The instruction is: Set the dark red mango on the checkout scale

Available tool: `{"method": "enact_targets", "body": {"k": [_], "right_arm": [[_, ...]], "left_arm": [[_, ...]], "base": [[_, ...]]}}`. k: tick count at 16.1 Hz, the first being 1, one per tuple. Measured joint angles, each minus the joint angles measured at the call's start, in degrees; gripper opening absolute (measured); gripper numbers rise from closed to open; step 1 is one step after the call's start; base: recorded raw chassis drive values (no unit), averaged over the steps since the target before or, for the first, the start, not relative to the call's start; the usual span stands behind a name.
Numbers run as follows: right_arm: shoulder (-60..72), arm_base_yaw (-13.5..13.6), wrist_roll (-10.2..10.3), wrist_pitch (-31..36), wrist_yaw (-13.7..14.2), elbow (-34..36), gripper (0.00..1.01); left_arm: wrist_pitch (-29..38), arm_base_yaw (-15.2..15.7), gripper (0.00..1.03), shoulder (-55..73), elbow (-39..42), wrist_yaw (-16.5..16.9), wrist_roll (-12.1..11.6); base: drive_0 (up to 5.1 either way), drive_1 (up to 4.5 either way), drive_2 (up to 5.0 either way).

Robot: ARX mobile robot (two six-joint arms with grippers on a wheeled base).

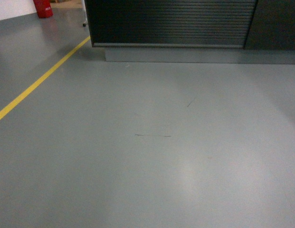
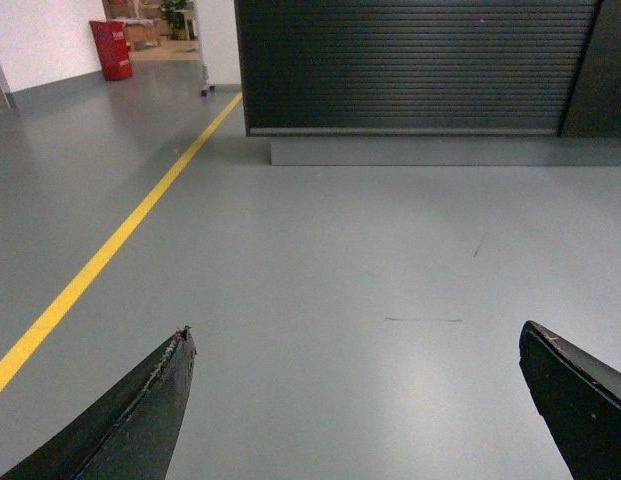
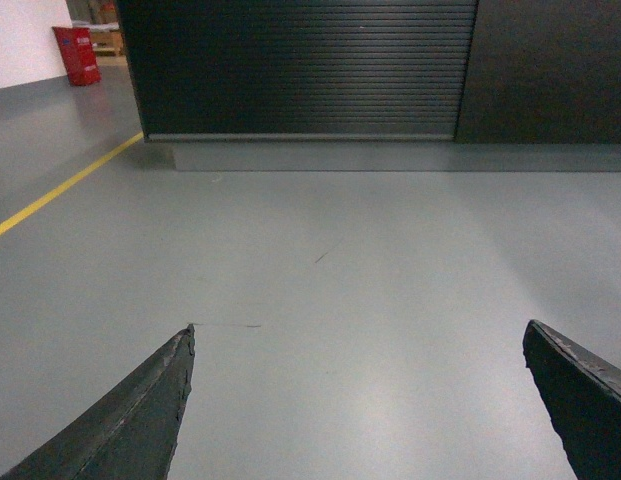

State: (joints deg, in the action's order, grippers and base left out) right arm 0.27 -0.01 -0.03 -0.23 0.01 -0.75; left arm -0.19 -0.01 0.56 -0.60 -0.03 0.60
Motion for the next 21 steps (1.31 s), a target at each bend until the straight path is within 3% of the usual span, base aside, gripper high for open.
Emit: {"method": "enact_targets", "body": {"k": [21], "right_arm": [[0.0, 0.0, 0.0, 0.0, 0.0, 0.0, 0.98]], "left_arm": [[0.0, 0.0, 0.98, 0.0, 0.0, 0.0, 0.0]], "base": [[0.0, 0.0, 0.0]]}}
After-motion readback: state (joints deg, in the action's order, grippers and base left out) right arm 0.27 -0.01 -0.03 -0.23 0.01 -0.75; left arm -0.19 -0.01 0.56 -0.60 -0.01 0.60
